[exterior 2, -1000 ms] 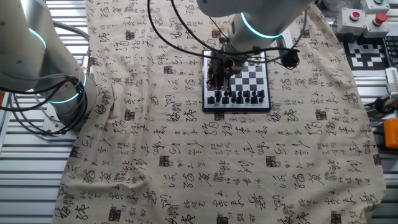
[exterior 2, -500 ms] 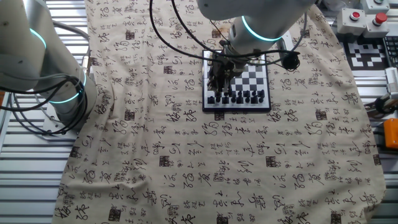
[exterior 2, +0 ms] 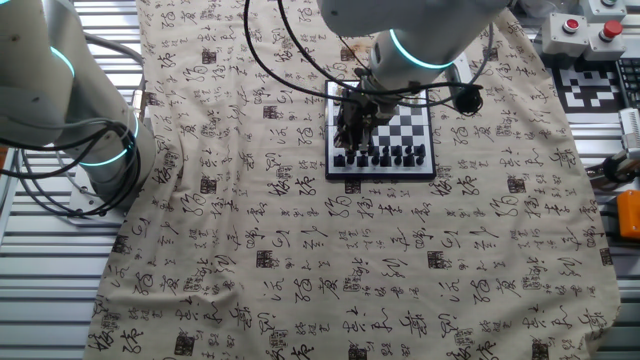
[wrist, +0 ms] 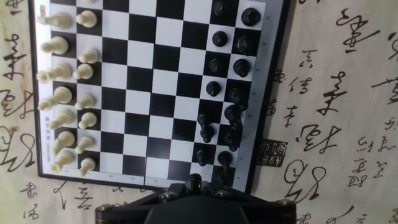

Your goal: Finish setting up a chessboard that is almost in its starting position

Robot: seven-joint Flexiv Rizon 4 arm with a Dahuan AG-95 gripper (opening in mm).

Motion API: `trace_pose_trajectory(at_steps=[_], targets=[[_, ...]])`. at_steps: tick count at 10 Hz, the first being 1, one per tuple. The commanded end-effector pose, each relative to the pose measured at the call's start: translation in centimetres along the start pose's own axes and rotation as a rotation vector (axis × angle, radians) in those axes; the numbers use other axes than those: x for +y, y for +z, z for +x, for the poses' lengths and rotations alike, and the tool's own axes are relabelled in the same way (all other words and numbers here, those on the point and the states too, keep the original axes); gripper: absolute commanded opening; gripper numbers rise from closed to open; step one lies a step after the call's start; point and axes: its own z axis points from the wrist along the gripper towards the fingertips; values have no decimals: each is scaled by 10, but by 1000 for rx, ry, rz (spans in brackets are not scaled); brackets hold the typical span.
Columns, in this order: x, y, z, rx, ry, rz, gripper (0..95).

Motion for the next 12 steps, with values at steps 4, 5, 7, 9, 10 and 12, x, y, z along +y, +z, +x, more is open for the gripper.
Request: trace_pose_trajectory(at_steps=[4,5,7,9,10,12], targets=[[-2,1,1,36,-37,27,0],[-2,1,1,38,-38,26,0],[-4,4,3,39,-46,28,0],[-4,5,3,40,-45,28,0],[-4,6,3,40,-45,27,0],[-5,7,2,40,-46,27,0]])
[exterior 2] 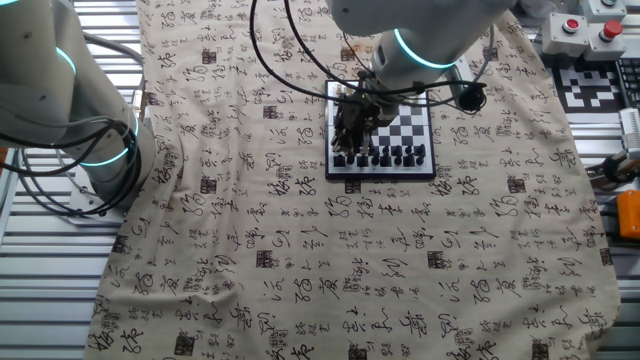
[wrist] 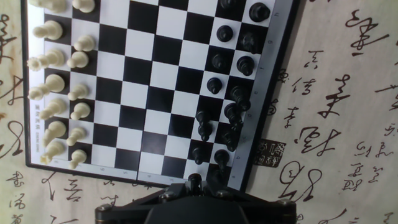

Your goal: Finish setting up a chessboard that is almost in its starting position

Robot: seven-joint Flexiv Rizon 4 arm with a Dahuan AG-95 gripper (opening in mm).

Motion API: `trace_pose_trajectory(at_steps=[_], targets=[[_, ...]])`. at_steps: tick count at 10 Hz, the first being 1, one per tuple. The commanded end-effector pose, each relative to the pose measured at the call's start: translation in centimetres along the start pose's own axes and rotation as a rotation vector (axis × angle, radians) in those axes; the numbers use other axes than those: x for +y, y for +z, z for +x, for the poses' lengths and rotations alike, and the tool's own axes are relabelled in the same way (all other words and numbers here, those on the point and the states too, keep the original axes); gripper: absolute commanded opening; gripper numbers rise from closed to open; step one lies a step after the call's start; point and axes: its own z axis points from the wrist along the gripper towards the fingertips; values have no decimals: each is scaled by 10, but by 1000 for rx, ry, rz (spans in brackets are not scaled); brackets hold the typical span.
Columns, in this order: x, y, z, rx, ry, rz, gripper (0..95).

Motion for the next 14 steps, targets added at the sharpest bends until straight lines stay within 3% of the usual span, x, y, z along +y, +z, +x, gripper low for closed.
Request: trace_pose_trajectory(at_steps=[1,14], targets=[[0,1,-1,-1,0,-1,0],[-1,6,-4,-3,13,-11,0]])
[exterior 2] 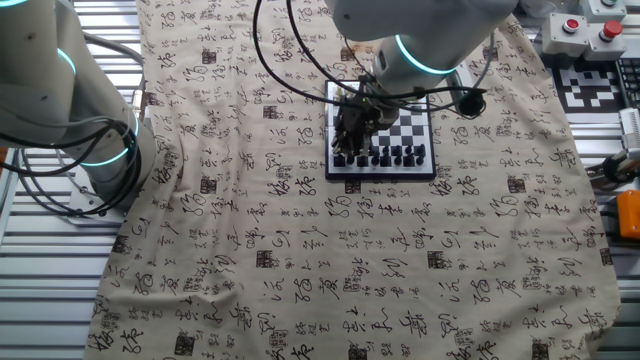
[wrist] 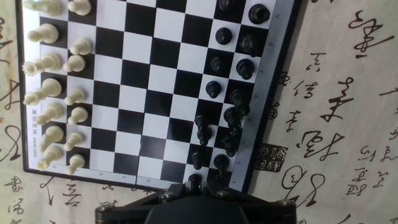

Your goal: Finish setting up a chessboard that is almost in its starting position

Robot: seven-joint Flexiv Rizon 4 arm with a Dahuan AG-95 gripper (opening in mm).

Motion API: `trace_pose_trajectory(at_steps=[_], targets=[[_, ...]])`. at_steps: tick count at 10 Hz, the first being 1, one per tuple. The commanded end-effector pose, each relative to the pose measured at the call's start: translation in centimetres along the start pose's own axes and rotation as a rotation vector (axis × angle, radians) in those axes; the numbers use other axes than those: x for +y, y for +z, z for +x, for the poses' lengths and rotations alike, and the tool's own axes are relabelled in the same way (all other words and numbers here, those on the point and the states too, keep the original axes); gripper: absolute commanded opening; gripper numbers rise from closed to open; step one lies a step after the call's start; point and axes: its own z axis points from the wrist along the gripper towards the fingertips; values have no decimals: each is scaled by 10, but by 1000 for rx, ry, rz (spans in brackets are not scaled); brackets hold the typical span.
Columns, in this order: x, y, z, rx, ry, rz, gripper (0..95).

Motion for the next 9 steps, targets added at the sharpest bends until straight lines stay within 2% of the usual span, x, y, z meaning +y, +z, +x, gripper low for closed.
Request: trace_pose_trajectory(at_steps=[1,6,7,9], targets=[[0,1,0,-3,9,1,0],[0,1,0,-5,15,1,0],[0,1,0,-5,15,1,190],[0,1,0,-5,16,0,190]])
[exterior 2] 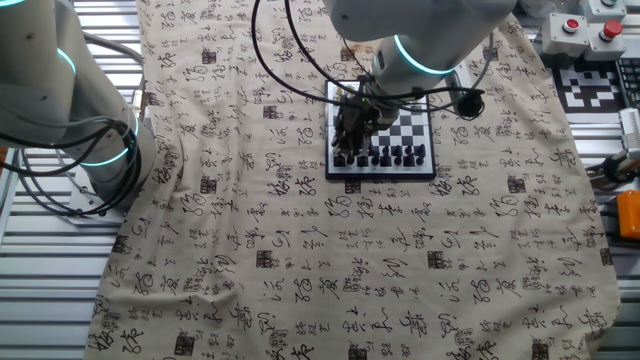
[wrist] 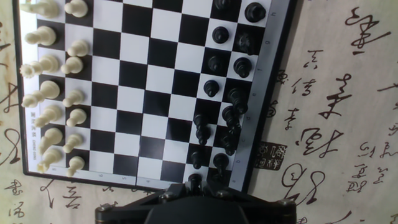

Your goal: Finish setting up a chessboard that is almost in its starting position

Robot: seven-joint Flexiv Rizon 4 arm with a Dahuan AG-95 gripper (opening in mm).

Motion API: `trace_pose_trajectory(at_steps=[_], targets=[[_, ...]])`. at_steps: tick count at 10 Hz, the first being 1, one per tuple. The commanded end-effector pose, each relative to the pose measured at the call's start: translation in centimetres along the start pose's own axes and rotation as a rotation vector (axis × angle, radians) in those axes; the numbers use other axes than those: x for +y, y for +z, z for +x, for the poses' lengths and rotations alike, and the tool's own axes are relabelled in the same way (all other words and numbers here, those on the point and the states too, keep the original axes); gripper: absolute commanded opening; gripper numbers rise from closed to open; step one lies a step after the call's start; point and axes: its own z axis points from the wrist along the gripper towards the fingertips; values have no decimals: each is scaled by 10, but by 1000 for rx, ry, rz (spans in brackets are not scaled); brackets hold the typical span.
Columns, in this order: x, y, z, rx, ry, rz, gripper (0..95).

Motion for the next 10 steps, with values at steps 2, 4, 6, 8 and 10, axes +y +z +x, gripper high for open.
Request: trace_pose_trajectory(at_steps=[2,4,6,8,10], targets=[[0,0,0,-1,0,0,190],[0,0,0,1,2,-1,190],[0,-2,1,0,4,-4,190],[1,-3,2,-1,4,-6,190],[2,-7,4,-1,7,-11,190]])
